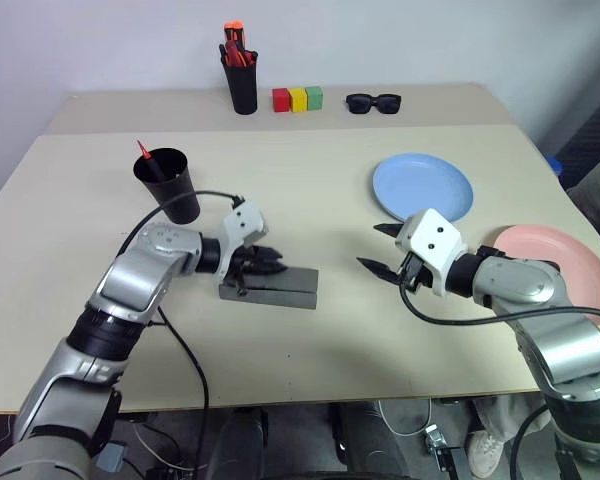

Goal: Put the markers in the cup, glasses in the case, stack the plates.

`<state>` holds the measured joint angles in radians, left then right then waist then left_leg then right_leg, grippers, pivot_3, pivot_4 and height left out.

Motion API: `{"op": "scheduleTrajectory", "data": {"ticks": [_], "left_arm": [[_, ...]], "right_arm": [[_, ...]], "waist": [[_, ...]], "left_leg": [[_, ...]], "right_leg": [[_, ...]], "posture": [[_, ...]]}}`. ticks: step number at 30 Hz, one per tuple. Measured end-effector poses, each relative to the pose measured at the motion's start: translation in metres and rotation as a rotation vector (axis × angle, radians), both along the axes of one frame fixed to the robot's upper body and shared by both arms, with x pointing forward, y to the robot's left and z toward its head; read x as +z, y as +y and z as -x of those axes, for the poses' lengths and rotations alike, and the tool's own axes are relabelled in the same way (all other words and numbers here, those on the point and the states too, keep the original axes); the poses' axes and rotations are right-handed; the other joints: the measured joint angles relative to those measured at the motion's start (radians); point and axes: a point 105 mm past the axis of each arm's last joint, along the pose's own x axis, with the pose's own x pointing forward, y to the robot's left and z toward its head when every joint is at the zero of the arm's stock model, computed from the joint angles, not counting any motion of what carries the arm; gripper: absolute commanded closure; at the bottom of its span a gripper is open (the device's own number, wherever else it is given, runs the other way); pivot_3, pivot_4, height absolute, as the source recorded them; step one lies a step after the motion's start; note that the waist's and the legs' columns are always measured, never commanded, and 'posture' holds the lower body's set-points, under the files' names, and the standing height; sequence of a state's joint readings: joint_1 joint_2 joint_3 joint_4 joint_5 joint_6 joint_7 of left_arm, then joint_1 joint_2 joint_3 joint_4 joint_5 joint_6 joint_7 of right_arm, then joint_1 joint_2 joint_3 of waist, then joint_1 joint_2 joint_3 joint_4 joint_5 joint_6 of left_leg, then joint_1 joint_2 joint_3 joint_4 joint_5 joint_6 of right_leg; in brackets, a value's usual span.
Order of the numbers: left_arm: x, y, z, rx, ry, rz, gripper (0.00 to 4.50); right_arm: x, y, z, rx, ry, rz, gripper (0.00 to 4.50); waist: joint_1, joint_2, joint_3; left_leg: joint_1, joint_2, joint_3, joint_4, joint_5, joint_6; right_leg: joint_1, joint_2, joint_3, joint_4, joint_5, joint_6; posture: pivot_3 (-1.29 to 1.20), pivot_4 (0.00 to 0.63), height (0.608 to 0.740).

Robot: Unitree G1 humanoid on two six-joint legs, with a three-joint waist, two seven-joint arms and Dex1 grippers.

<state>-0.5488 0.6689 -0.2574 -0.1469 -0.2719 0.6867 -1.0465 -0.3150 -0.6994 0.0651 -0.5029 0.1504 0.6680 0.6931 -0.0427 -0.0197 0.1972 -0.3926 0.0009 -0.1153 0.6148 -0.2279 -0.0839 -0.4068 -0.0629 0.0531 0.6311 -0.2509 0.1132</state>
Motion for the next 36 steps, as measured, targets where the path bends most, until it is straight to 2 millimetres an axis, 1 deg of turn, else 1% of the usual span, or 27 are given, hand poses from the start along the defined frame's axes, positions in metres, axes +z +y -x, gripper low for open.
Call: {"op": "scheduleTrajectory", "data": {"ticks": [3, 6, 9, 12, 13, 14, 15, 18, 19, 20, 21, 24, 26, 29, 31, 32, 34, 36], "left_arm": [[-0.001, 0.002, 0.009, -0.022, -0.024, -0.017, 3.36], [-0.002, 0.002, 0.013, -0.028, -0.062, -0.003, 3.36], [0.002, 0.000, 0.006, 0.013, -0.124, 0.079, 3.36], [0.014, 0.006, -0.002, 0.069, -0.225, 0.148, 3.36], [0.016, 0.009, -0.003, 0.088, -0.256, 0.165, 3.40], [0.015, 0.013, -0.004, 0.104, -0.265, 0.174, 3.42], [0.012, 0.015, -0.002, 0.114, -0.262, 0.177, 3.42], [-0.001, 0.017, 0.004, 0.144, -0.232, 0.185, 3.42], [-0.002, 0.017, 0.005, 0.149, -0.229, 0.190, 3.42], [-0.002, 0.017, 0.006, 0.157, -0.231, 0.195, 3.42], [-0.001, 0.016, 0.007, 0.161, -0.236, 0.200, 3.42], [0.007, 0.013, 0.010, 0.168, -0.251, 0.234, 3.42], [0.007, 0.011, 0.011, 0.174, -0.251, 0.243, 3.42], [0.007, 0.009, 0.011, 0.180, -0.250, 0.257, 3.42], [0.008, 0.008, 0.010, 0.181, -0.252, 0.261, 3.42], [0.009, 0.008, 0.010, 0.179, -0.254, 0.264, 3.42], [0.011, 0.004, 0.011, 0.159, -0.259, 0.280, 3.42], [0.017, -0.007, 0.016, 0.087, -0.272, 0.328, 3.42]], "right_arm": [[-0.011, -0.012, -0.019, -0.095, 0.028, 0.018, 1.53], [-0.018, -0.031, -0.042, -0.222, 0.030, 0.066, 1.53], [-0.028, -0.045, -0.057, -0.294, 0.021, 0.132, 1.53], [-0.044, -0.052, -0.068, -0.315, 0.014, 0.207, 1.53], [-0.048, -0.054, -0.072, -0.325, 0.005, 0.231, 1.78], [-0.049, -0.054, -0.076, -0.328, -0.007, 0.234, 2.06], [-0.048, -0.056, -0.083, -0.353, -0.021, 0.239, 2.35], [-0.049, -0.068, -0.096, -0.408, -0.054, 0.296, 3.87], [-0.050, -0.070, -0.098, -0.414, -0.060, 0.309, 4.37], [-0.050, -0.069, -0.101, -0.418, -0.074, 0.313, 4.49], [-0.050, -0.070, -0.102, -0.425, -0.084, 0.317, 4.49], [-0.052, -0.069, -0.104, -0.418, -0.096, 0.322, 4.49], [-0.051, -0.071, -0.104, -0.418, -0.116, 0.339, 4.49], [-0.048, -0.081, -0.098, -0.422, -0.164, 0.414, 4.49], [-0.039, -0.089, -0.089, -0.405, -0.198, 0.473, 4.49], [-0.032, -0.093, -0.081, -0.390, -0.211, 0.493, 4.49], [-0.016, -0.101, -0.065, -0.392, -0.209, 0.477, 4.49], [-0.002, -0.114, -0.040, -0.403, -0.167, 0.437, 4.49]], "waist": [[0.001, 0.000, 0.000], [0.001, 0.000, 0.000], [0.001, 0.000, 0.000], [0.000, 0.000, 0.000], [-0.002, 0.000, 0.000], [-0.003, 0.000, 0.000], [-0.007, 0.001, 0.000], [-0.002, 0.001, 0.000], [0.001, 0.001, 0.000], [0.003, 0.001, 0.000], [0.003, 0.001, 0.000], [0.002, 0.001, 0.000], [0.000, 0.001, 0.000], [0.001, 0.001, 0.001], [0.004, 0.002, 0.001], [0.005, 0.002, 0.001], [0.006, 0.002, 0.001], [0.013, 0.002, 0.001]], "left_leg": [[0.000, 0.000, 0.000, 0.000, 0.000, 0.000], [0.000, 0.000, 0.000, 0.000, 0.000, 0.000], [0.000, 0.000, 0.000, 0.000, 0.000, 0.000], [0.000, 0.000, 0.000, 0.000, 0.000, 0.000], [0.000, 0.000, 0.001, 0.000, 0.000, 0.000], [0.000, 0.000, 0.001, 0.000, 0.000, 0.000], [0.001, 0.000, 0.001, 0.000, 0.000, 0.000], [0.001, 0.000, 0.001, 0.000, 0.000, 0.000], [0.000, 0.000, 0.001, 0.000, 0.000, 0.000], [0.000, 0.000, 0.001, 0.000, 0.000, 0.000], [0.000, 0.000, 0.001, 0.000, 0.000, 0.000], [0.000, 0.000, 0.001, 0.000, 0.000, 0.000], [0.000, 0.000, 0.001, 0.000, 0.000, 0.000], [0.000, 0.000, 0.001, 0.000, 0.000, 0.000], [-0.001, 0.000, 0.001, 0.000, 0.000, 0.000], [-0.001, 0.000, 0.001, 0.000, 0.000, 0.000], [0.000, 0.000, 0.001, 0.000, 0.000, 0.000], [0.000, 0.000, 0.001, 0.000, 0.000, 0.000]], "right_leg": [[0.000, 0.000, 0.000, -0.001, -0.001, -0.001], [0.000, 0.000, 0.000, 0.000, -0.001, -0.001], [0.000, 0.000, 0.000, 0.000, 0.000, -0.001], [0.000, 0.000, 0.000, -0.001, 0.001, 0.002], [0.000, 0.000, 0.000, -0.001, 0.001, 0.002], [-0.001, 0.000, 0.000, 0.000, 0.001, 0.002], [0.000, 0.000, 0.001, 0.000, 0.001, 0.002], [0.000, 0.000, 0.001, 0.000, 0.001, 0.002], [0.000, 0.000, 0.001, 0.000, 0.001, 0.002], [0.000, 0.000, 0.001, 0.000, 0.001, 0.002], [0.000, 0.000, 0.001, 0.000, 0.001, 0.002], [0.000, 0.000, 0.001, 0.000, 0.001, 0.002], [0.000, 0.000, 0.001, 0.000, 0.001, 0.002], [0.000, 0.000, 0.001, 0.000, 0.001, 0.002], [-0.001, 0.000, 0.001, 0.000, 0.001, 0.002], [0.000, 0.000, 0.001, 0.000, 0.001, 0.002], [0.000, 0.000, 0.001, 0.000, 0.001, 0.002], [0.001, 0.000, 0.001, -0.001, 0.001, 0.002]], "posture": [[0.00, 0.150, 0.740], [0.00, 0.150, 0.740], [0.00, 0.150, 0.740], [0.00, 0.150, 0.740], [0.00, 0.150, 0.740], [0.00, 0.150, 0.740], [0.00, 0.150, 0.740], [0.00, 0.150, 0.740], [0.00, 0.150, 0.740], [0.00, 0.150, 0.740], [0.00, 0.150, 0.740], [0.00, 0.150, 0.740], [0.00, 0.150, 0.740], [0.00, 0.150, 0.740], [0.00, 0.150, 0.740], [0.00, 0.150, 0.740], [0.00, 0.150, 0.740], [0.00, 0.150, 0.740]]}}
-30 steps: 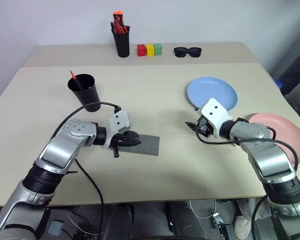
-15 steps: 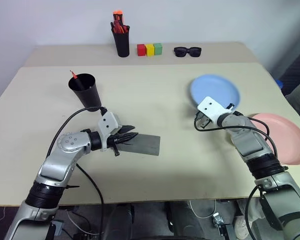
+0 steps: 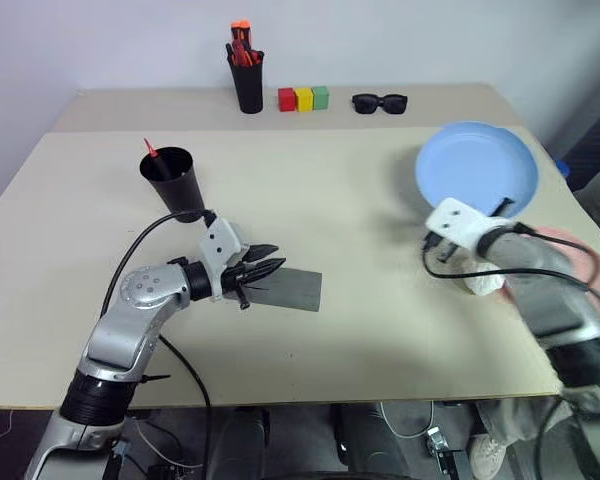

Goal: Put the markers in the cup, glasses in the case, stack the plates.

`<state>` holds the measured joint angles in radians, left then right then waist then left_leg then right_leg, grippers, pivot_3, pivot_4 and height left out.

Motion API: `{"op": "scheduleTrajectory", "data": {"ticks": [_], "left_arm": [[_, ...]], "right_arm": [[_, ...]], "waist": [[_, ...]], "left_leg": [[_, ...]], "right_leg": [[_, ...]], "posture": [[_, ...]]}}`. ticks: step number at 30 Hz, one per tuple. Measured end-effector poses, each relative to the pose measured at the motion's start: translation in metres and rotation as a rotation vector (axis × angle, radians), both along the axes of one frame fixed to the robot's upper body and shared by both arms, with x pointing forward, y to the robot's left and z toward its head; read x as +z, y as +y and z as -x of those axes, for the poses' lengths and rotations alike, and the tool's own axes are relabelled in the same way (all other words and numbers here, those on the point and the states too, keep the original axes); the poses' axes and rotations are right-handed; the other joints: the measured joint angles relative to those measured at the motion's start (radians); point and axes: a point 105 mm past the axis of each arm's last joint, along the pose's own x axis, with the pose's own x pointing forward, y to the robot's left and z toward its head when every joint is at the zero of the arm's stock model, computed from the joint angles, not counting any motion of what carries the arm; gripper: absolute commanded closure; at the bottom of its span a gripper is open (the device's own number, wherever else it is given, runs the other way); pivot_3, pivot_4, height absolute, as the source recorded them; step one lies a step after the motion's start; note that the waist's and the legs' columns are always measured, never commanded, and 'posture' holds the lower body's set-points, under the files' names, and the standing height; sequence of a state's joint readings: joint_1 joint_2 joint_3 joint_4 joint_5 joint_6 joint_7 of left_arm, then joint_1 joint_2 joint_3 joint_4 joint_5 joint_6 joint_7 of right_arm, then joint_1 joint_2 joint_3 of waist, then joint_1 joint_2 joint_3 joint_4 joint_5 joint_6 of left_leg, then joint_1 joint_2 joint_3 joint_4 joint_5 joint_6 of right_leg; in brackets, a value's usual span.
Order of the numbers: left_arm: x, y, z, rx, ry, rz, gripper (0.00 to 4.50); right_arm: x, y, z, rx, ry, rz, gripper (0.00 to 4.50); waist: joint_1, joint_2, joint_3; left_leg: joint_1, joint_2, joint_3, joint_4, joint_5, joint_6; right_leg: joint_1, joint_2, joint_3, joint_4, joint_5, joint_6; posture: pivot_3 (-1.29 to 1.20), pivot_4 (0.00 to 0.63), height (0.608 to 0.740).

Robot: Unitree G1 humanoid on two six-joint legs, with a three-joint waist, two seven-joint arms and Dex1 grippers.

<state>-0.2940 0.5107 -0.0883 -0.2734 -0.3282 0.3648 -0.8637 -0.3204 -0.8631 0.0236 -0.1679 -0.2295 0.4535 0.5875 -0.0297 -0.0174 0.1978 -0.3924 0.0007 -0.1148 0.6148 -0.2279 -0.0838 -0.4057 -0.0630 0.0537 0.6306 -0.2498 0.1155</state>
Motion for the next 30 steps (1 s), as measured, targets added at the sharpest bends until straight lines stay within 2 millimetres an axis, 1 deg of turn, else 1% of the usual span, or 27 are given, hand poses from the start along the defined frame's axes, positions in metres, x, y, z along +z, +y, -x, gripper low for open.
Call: {"op": "scheduleTrajectory", "data": {"ticks": [1, 3, 5, 8, 10, 12, 13, 15, 19, 21, 24, 28, 30], "left_arm": [[0.002, -0.006, 0.003, -0.042, -0.008, 0.009, 3.42], [0.004, -0.016, 0.008, -0.115, -0.025, 0.008, 3.42], [0.003, -0.031, 0.012, -0.203, -0.033, -0.002, 3.42], [0.003, -0.051, 0.016, -0.306, -0.042, 0.015, 3.42], [0.002, -0.061, 0.018, -0.351, -0.047, 0.018, 3.42], [0.003, -0.066, 0.016, -0.369, -0.057, 0.024, 3.42], [0.002, -0.067, 0.017, -0.376, -0.058, 0.024, 3.42], [0.000, -0.067, 0.016, -0.374, -0.053, 0.020, 3.42], [0.001, -0.068, 0.016, -0.368, -0.063, 0.026, 3.42], [-0.001, -0.066, 0.016, -0.363, -0.058, 0.028, 3.42], [-0.005, -0.064, 0.018, -0.361, -0.048, 0.025, 3.42], [-0.004, -0.065, 0.020, -0.360, -0.052, 0.029, 3.42], [-0.004, -0.065, 0.019, -0.355, -0.055, 0.031, 3.42]], "right_arm": [[0.005, -0.008, 0.012, -0.013, 0.018, -0.006, 4.49], [0.008, -0.023, 0.034, -0.042, 0.078, 0.010, 4.49], [0.005, -0.040, 0.059, -0.097, 0.153, 0.004, 4.49], [-0.005, -0.056, 0.084, -0.160, 0.233, -0.020, 4.49], [-0.012, -0.060, 0.094, -0.184, 0.278, -0.044, 3.86], [-0.018, -0.061, 0.099, -0.196, 0.302, -0.049, 3.12], [-0.020, -0.061, 0.102, -0.195, 0.310, -0.040, 2.55], [-0.020, -0.059, 0.102, -0.185, 0.306, -0.041, 1.60], [-0.007, -0.033, 0.096, -0.076, 0.219, -0.097, 1.60], [-0.009, -0.025, 0.095, -0.039, 0.208, -0.106, 1.60], [-0.024, -0.021, 0.090, -0.027, 0.211, -0.105, 1.60], [-0.047, -0.028, 0.076, -0.083, 0.195, -0.085, 1.60], [-0.058, -0.031, 0.073, -0.105, 0.193, -0.061, 2.12]], "waist": [[0.005, 0.001, 0.000], [0.013, 0.001, 0.000], [0.016, 0.001, -0.001], [0.017, 0.001, -0.001], [0.009, 0.001, -0.001], [0.007, 0.002, -0.001], [0.007, 0.002, -0.001], [0.008, 0.002, -0.001], [0.013, 0.001, -0.001], [0.015, 0.001, -0.001], [0.016, 0.001, -0.001], [0.014, 0.001, -0.001], [0.014, 0.001, -0.001]], "left_leg": [[0.000, 0.000, 0.000, 0.000, 0.000, 0.000], [0.001, 0.000, 0.000, 0.000, 0.000, 0.000], [0.000, 0.000, 0.001, 0.001, 0.000, 0.000], [0.000, 0.000, 0.001, 0.002, 0.000, 0.000], [0.002, 0.000, 0.002, 0.002, 0.000, 0.000], [0.002, 0.000, 0.002, 0.003, 0.000, 0.000], [0.002, 0.000, 0.002, 0.003, 0.000, 0.000], [0.002, 0.000, 0.002, 0.003, 0.000, 0.000], [0.001, 0.000, 0.002, 0.004, 0.000, 0.000], [0.001, 0.000, 0.002, 0.004, 0.000, 0.000], [0.000, 0.000, 0.002, 0.004, 0.000, 0.000], [0.001, 0.000, 0.002, 0.004, 0.000, 0.000], [0.001, 0.000, 0.002, 0.004, 0.000, 0.000]], "right_leg": [[0.000, 0.000, 0.000, 0.000, 0.000, 0.000], [0.001, 0.000, 0.000, -0.001, -0.001, -0.001], [0.001, 0.000, 0.000, -0.001, -0.002, -0.004], [0.002, 0.000, 0.000, -0.001, -0.002, -0.004], [0.002, 0.000, 0.001, -0.001, -0.002, -0.004], [0.002, 0.000, 0.001, 0.000, -0.002, -0.004], [0.002, 0.000, 0.001, 0.000, -0.002, -0.004], [0.002, 0.000, 0.001, 0.000, -0.002, -0.004], [0.002, 0.000, 0.001, 0.000, -0.002, -0.004], [0.002, 0.000, 0.001, -0.001, -0.002, -0.003], [0.002, 0.000, 0.001, -0.001, -0.002, -0.003], [0.002, 0.000, 0.001, -0.001, -0.002, -0.004], [0.002, 0.000, 0.001, 0.000, -0.002, -0.004]], "posture": [[0.00, 0.150, 0.740], [0.00, 0.150, 0.740], [0.00, 0.150, 0.740], [0.00, 0.150, 0.740], [0.00, 0.150, 0.740], [0.00, 0.150, 0.740], [0.00, 0.150, 0.740], [0.00, 0.150, 0.740], [0.00, 0.150, 0.740], [0.00, 0.150, 0.740], [0.00, 0.150, 0.740], [0.00, 0.150, 0.740], [0.00, 0.150, 0.740]]}}
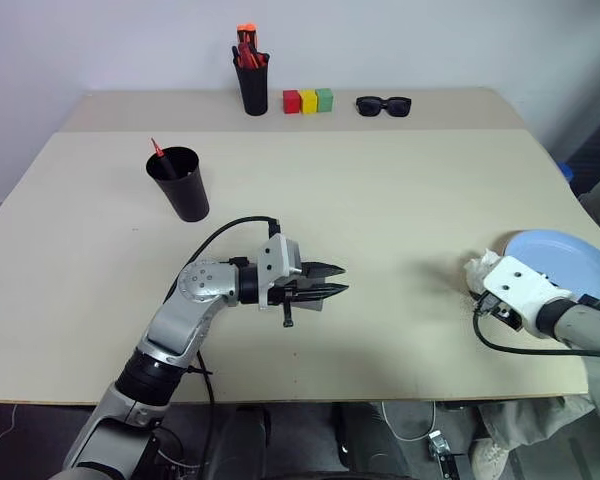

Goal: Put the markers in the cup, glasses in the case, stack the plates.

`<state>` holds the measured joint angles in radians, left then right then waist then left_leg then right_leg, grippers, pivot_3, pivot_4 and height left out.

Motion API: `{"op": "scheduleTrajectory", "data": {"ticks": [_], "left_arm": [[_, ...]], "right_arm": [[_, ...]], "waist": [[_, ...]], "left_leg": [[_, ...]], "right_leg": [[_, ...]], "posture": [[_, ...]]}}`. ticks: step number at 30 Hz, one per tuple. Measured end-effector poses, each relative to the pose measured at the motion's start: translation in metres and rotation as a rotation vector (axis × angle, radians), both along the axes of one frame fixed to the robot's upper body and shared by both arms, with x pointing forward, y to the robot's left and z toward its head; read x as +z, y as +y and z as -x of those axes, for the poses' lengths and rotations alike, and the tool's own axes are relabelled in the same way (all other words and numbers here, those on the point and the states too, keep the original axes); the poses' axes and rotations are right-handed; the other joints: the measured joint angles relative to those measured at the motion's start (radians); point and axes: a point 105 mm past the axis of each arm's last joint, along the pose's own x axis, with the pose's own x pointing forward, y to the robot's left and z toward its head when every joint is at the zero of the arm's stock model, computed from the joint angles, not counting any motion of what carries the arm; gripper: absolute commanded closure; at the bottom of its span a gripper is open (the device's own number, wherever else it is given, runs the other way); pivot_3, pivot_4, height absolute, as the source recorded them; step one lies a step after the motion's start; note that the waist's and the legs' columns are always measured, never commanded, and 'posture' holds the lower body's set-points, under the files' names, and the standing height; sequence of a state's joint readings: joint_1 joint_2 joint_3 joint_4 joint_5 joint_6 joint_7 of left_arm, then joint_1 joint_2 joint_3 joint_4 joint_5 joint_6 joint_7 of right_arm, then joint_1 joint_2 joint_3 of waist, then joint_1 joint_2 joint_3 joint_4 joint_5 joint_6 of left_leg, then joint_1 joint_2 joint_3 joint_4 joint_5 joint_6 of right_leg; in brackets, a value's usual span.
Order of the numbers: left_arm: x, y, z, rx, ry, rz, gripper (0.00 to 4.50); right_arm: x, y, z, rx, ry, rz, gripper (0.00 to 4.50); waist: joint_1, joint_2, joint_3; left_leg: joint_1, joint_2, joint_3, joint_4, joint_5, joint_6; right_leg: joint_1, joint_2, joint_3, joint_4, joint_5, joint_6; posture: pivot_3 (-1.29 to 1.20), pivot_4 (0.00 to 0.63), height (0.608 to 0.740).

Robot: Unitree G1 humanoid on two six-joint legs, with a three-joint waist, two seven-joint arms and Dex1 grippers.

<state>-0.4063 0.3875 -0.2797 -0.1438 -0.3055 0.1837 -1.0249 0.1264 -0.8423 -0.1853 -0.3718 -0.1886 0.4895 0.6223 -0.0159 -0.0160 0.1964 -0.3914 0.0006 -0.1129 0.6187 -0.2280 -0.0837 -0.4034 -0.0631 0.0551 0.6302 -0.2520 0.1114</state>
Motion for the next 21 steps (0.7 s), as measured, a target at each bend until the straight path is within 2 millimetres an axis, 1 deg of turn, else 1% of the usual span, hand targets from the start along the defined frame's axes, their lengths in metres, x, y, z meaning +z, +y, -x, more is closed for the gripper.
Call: {"op": "scheduleTrajectory", "data": {"ticks": [2, 4, 5, 6, 8, 10, 12, 14, 16, 18, 19, 21], "left_arm": [[0.001, 0.000, 0.000, 0.004, -0.002, 0.000, 3.42], [0.002, 0.000, 0.001, 0.004, -0.008, -0.001, 3.42], [0.002, 0.000, 0.001, 0.003, -0.010, -0.001, 3.42], [0.001, 0.000, 0.002, 0.004, -0.008, 0.000, 3.42], [0.000, 0.001, 0.002, 0.009, -0.003, 0.000, 3.42], [0.000, 0.001, 0.001, 0.016, -0.004, 0.002, 3.42], [0.001, 0.001, 0.000, 0.024, -0.005, 0.004, 3.42], [0.000, 0.002, -0.001, 0.029, -0.003, 0.005, 3.42], [0.000, 0.002, -0.002, 0.036, 0.000, 0.007, 3.42], [-0.001, 0.005, -0.005, 0.052, 0.007, 0.009, 3.42], [-0.002, 0.006, -0.007, 0.062, 0.009, 0.010, 3.42], [-0.003, 0.008, -0.010, 0.078, 0.010, 0.009, 3.42]], "right_arm": [[-0.004, -0.004, -0.001, -0.012, -0.003, 0.028, 2.90], [-0.001, -0.006, -0.004, -0.020, -0.024, 0.039, 4.00], [0.001, -0.006, -0.005, -0.020, -0.035, 0.040, 4.43], [0.003, -0.006, -0.006, -0.019, -0.042, 0.041, 4.47], [0.009, -0.005, -0.006, -0.012, -0.064, 0.047, 4.47], [0.021, -0.003, -0.006, -0.005, -0.103, 0.046, 4.47], [0.040, -0.004, -0.006, -0.022, -0.156, 0.036, 4.47], [0.056, -0.011, -0.006, -0.061, -0.200, 0.017, 4.47], [0.067, -0.023, -0.003, -0.118, -0.218, 0.026, 4.47], [0.066, -0.038, 0.002, -0.168, -0.185, 0.053, 3.71], [0.062, -0.045, 0.005, -0.192, -0.165, 0.061, 3.40], [0.051, -0.055, 0.009, -0.225, -0.123, 0.066, 2.34]], "waist": [[0.001, 0.000, 0.000], [0.000, 0.000, 0.000], [0.000, 0.000, 0.000], [0.000, 0.000, 0.000], [0.001, 0.000, 0.000], [0.001, 0.000, 0.000], [0.000, 0.000, 0.000], [0.001, 0.000, 0.000], [0.002, 0.000, 0.000], [0.005, 0.000, 0.000], [0.005, 0.000, 0.000], [0.003, 0.000, 0.000]], "left_leg": [[0.000, 0.000, 0.000, 0.000, 0.000, 0.000], [0.000, 0.000, 0.000, 0.000, 0.000, 0.000], [0.000, 0.000, 0.000, 0.000, 0.000, 0.000], [0.000, 0.000, 0.000, 0.000, 0.000, 0.000], [0.000, 0.000, 0.000, 0.000, 0.000, 0.000], [0.000, 0.000, 0.000, 0.000, 0.000, 0.000], [0.000, 0.000, 0.000, 0.000, 0.000, 0.000], [0.000, 0.000, 0.000, 0.000, 0.000, 0.000], [0.000, 0.000, 0.000, 0.000, 0.000, 0.000], [0.000, 0.000, 0.000, 0.000, 0.000, 0.000], [0.000, 0.000, 0.000, 0.000, 0.000, 0.000], [0.000, 0.000, 0.000, 0.000, 0.000, 0.000]], "right_leg": [[0.000, 0.000, 0.000, 0.000, 0.000, 0.000], [0.000, 0.000, 0.000, 0.000, 0.000, 0.000], [0.000, 0.000, 0.000, 0.000, 0.000, 0.000], [0.000, 0.000, 0.000, 0.000, 0.000, 0.000], [0.000, 0.000, 0.000, 0.000, 0.000, 0.000], [0.000, 0.000, 0.000, 0.000, 0.000, 0.000], [0.000, 0.000, 0.000, 0.000, 0.000, 0.000], [0.000, 0.000, 0.000, 0.000, 0.000, 0.000], [0.000, 0.000, 0.000, 0.000, 0.000, 0.000], [0.000, 0.000, 0.000, 0.000, 0.000, 0.000], [0.000, 0.000, 0.000, 0.000, 0.000, 0.000], [0.000, 0.000, 0.000, 0.000, 0.000, 0.000]], "posture": [[0.00, 0.150, 0.740], [0.00, 0.150, 0.740], [0.00, 0.150, 0.740], [0.00, 0.150, 0.740], [0.00, 0.150, 0.740], [0.00, 0.150, 0.740], [0.00, 0.150, 0.740], [0.00, 0.150, 0.740], [0.00, 0.150, 0.740], [0.00, 0.150, 0.740], [0.00, 0.150, 0.740], [0.00, 0.150, 0.740]]}}
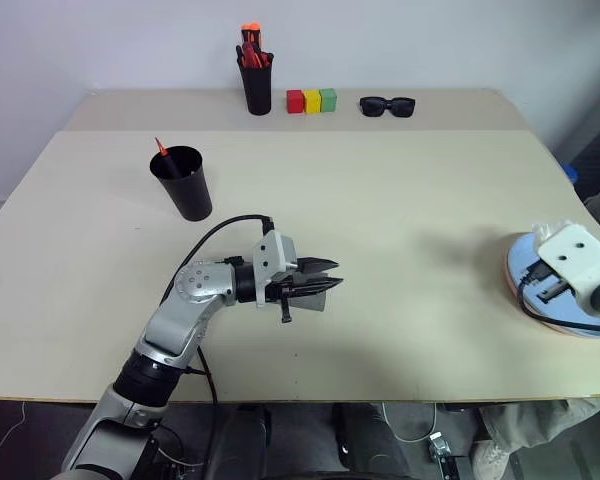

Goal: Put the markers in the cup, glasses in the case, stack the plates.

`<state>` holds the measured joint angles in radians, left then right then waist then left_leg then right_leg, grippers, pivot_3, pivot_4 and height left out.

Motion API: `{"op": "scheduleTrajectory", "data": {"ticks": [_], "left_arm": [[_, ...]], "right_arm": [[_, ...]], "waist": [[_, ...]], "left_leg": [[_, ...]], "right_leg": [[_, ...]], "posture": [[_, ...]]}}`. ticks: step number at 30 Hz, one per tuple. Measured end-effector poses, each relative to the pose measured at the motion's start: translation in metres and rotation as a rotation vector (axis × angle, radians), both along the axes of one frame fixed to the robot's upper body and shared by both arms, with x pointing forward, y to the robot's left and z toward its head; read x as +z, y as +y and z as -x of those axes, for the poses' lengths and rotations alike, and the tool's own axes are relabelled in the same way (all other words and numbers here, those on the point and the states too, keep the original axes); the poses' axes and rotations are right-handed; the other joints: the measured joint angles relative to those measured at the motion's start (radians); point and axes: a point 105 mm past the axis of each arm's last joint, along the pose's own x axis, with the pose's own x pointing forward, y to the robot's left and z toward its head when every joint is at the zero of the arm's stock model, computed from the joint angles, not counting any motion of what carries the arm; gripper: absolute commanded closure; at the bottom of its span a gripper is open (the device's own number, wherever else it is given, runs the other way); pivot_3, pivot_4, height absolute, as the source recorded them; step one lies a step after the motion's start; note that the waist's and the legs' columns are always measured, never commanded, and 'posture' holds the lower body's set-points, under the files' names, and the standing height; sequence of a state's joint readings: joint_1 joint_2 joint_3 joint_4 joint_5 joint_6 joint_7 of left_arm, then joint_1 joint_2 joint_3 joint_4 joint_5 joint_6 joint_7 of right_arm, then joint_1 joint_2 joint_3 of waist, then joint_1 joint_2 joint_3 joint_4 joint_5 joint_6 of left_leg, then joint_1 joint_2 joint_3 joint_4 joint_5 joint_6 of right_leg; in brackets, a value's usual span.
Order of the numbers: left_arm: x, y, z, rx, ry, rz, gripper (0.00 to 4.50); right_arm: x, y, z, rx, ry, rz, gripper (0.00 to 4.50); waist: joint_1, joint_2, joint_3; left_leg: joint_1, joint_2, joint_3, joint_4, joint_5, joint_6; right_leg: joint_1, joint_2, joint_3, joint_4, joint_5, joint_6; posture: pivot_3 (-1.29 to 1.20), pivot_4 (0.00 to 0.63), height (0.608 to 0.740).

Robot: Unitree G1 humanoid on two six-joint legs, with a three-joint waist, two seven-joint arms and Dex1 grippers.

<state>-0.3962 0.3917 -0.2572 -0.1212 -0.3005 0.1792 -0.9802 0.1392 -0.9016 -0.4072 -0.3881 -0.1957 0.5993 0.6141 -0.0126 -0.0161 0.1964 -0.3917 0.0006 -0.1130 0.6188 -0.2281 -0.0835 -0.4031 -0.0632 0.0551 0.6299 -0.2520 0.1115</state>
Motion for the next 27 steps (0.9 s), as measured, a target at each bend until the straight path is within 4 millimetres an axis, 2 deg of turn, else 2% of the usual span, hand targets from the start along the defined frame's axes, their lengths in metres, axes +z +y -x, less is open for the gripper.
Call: {"op": "scheduleTrajectory", "data": {"ticks": [2, 5, 7, 10, 14, 16, 19, 27], "left_arm": [[0.000, 0.000, -0.001, 0.009, -0.005, -0.003, 3.42], [0.003, 0.005, -0.006, 0.057, -0.020, 0.012, 3.42], [0.008, 0.018, -0.018, 0.157, -0.039, 0.029, 3.42], [0.011, 0.047, -0.034, 0.360, -0.066, 0.051, 3.42], [0.004, 0.086, -0.043, 0.621, -0.062, 0.071, 3.42], [-0.002, 0.114, -0.036, 0.751, -0.044, 0.063, 3.42], [-0.013, 0.141, -0.018, 0.859, -0.017, 0.019, 3.42], [-0.016, 0.169, 0.002, 1.006, -0.013, -0.004, 3.42]], "right_arm": [[-0.005, -0.006, 0.003, -0.018, 0.017, 0.020, 1.33], [0.001, -0.005, 0.000, 0.003, -0.004, 0.060, 1.33], [0.010, 0.003, -0.007, 0.051, -0.050, 0.054, 1.33], [0.032, 0.033, -0.022, 0.177, -0.166, -0.052, 1.33], [0.033, 0.077, -0.035, 0.344, -0.228, -0.333, 1.33], [0.029, 0.107, -0.038, 0.449, -0.218, -0.547, 1.33], [0.018, 0.133, -0.039, 0.548, -0.154, -0.686, 1.33], [-0.009, 0.149, -0.056, 0.600, -0.048, -0.716, 1.33]], "waist": [[-0.004, 0.000, 0.000], [-0.010, 0.001, 0.000], [-0.013, 0.001, 0.000], [-0.022, 0.001, 0.000], [-0.025, 0.000, 0.000], [-0.033, 0.000, 0.000], [-0.026, 0.000, 0.000], [-0.006, 0.000, 0.000]], "left_leg": [[0.000, 0.000, 0.000, 0.000, 0.000, 0.000], [0.001, 0.000, 0.000, 0.000, 0.000, 0.000], [0.001, 0.000, 0.000, 0.000, 0.000, 0.000], [0.001, 0.000, -0.001, 0.000, 0.000, 0.000], [0.001, 0.000, -0.001, 0.000, 0.000, 0.000], [0.001, 0.000, -0.001, -0.003, 0.000, 0.000], [0.001, 0.000, -0.002, -0.003, 0.000, 0.000], [0.001, 0.000, -0.001, -0.001, 0.000, 0.000]], "right_leg": [[0.000, 0.000, 0.000, 0.000, 0.000, 0.000], [0.000, 0.000, 0.000, 0.001, 0.000, 0.000], [0.000, 0.000, 0.000, 0.001, 0.000, 0.000], [0.000, 0.000, 0.000, 0.001, 0.001, 0.001], [0.000, 0.000, 0.000, 0.001, 0.002, 0.003], [0.000, 0.000, 0.000, 0.001, 0.002, 0.004], [-0.001, 0.000, -0.001, 0.001, 0.002, 0.004], [0.000, 0.000, 0.000, 0.000, 0.000, -0.001]], "posture": [[0.00, 0.150, 0.740], [0.00, 0.150, 0.740], [0.00, 0.150, 0.740], [0.00, 0.150, 0.740], [0.00, 0.150, 0.740], [0.00, 0.150, 0.740], [0.00, 0.150, 0.740], [0.00, 0.150, 0.740]]}}
